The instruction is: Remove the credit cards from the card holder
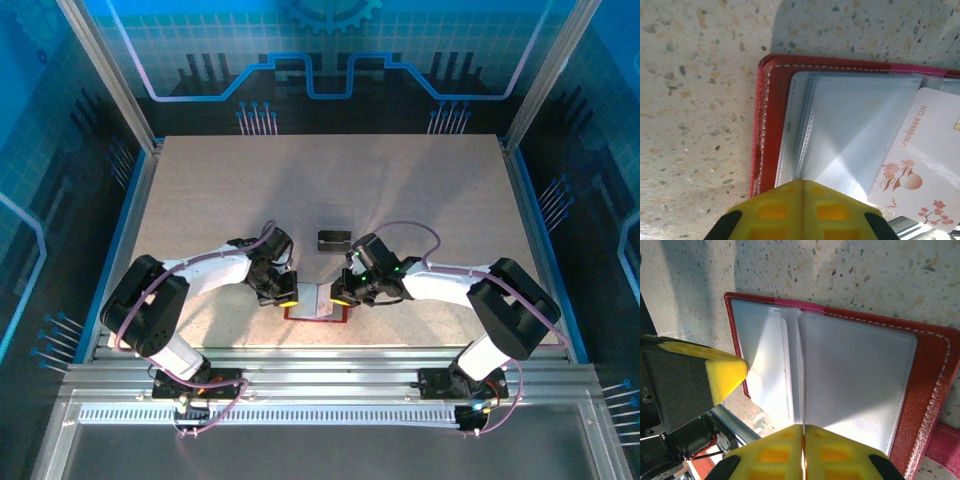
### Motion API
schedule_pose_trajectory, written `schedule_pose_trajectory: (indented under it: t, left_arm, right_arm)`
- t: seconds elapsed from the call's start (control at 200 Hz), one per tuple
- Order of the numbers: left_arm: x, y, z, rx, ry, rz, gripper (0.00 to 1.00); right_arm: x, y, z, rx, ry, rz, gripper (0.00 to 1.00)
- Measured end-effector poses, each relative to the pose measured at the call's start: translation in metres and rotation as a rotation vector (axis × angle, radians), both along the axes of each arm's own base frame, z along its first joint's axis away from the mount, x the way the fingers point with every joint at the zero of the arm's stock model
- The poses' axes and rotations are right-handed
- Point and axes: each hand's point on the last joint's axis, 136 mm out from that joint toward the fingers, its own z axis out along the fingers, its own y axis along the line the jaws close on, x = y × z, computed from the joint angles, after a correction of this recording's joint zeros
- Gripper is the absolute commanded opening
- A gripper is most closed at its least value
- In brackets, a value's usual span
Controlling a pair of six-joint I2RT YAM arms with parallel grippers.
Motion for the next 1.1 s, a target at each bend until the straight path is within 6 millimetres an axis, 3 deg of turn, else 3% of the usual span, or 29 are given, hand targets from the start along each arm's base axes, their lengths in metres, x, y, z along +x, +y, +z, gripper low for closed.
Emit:
schedule_pose_trajectory:
  t: [0.275,0.545,0.86,1.101]
  left_arm:
    - [-0.003,0.002,0.011,0.001,-0.009,0.001,0.07]
    - [0.007,-0.003,0.03,-0.03,-0.061,0.002,0.07]
    - [0.009,-0.001,0.034,-0.04,-0.077,0.014,0.07]
    - [0.011,0.009,0.033,-0.046,-0.086,0.057,0.07]
  right_arm:
    - [0.0,0.0,0.006,0.007,-0.012,-0.001,0.03]
    - [0.0,-0.006,0.018,-0.044,-0.066,0.06,0.0]
    - [0.017,-0.002,0.077,-0.151,-0.337,0.385,0.0]
    - [0.012,-0.015,0.087,-0.316,-0.496,0.72,0.0]
